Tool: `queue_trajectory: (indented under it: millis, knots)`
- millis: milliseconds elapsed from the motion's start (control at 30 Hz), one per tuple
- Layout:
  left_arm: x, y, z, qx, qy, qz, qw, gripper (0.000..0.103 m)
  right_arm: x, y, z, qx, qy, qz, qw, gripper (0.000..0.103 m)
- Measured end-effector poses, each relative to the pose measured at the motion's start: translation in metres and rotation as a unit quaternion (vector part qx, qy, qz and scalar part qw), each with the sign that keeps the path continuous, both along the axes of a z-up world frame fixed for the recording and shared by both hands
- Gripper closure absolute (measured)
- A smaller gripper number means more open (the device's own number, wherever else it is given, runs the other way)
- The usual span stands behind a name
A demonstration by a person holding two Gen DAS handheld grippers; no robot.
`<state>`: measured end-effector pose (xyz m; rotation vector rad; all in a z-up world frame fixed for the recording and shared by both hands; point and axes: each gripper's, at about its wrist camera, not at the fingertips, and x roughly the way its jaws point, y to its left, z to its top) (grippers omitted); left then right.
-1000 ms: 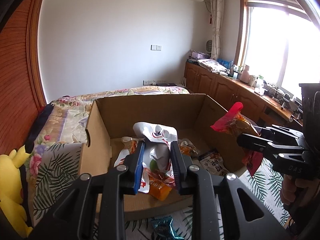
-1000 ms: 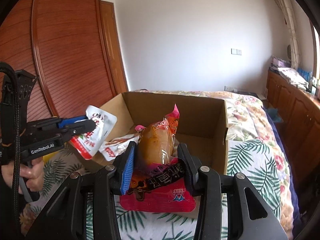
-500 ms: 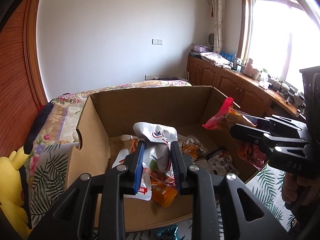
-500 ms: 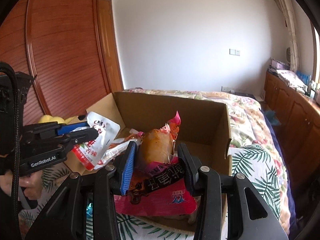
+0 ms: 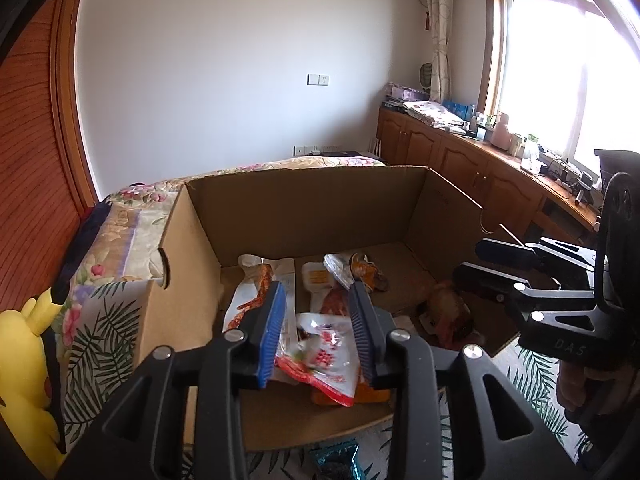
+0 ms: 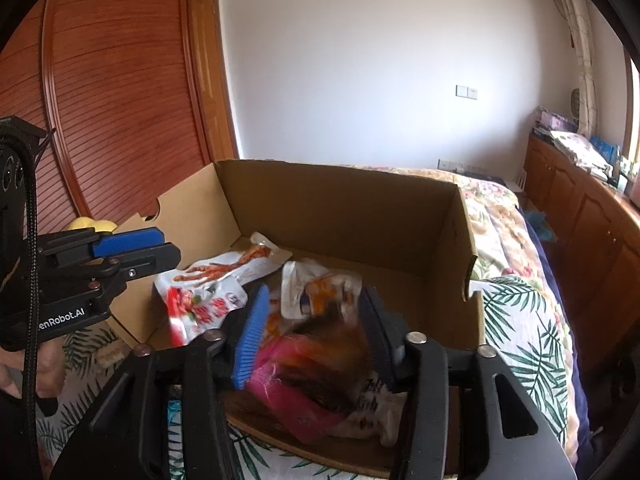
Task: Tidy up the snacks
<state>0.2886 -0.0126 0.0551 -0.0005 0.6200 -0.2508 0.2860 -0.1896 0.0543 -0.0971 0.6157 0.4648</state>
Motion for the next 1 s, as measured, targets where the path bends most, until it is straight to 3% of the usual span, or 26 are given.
queue_trajectory:
  millis: [533, 1000]
  knots:
    - [-0.063, 0.024, 0.034, 0.014, -0.036, -0.005, 0.9993, 0.06, -0.061, 0.011, 0.031, 0.013, -0.026, 0.02, 0.999, 0.054]
    - [-0.098, 0.068, -0.004, 0.04, 0.001, 0.008, 0.9992, 0.054, -0.099, 0.052, 0.014, 0.006, -0.009, 0.067, 0.998, 0.053]
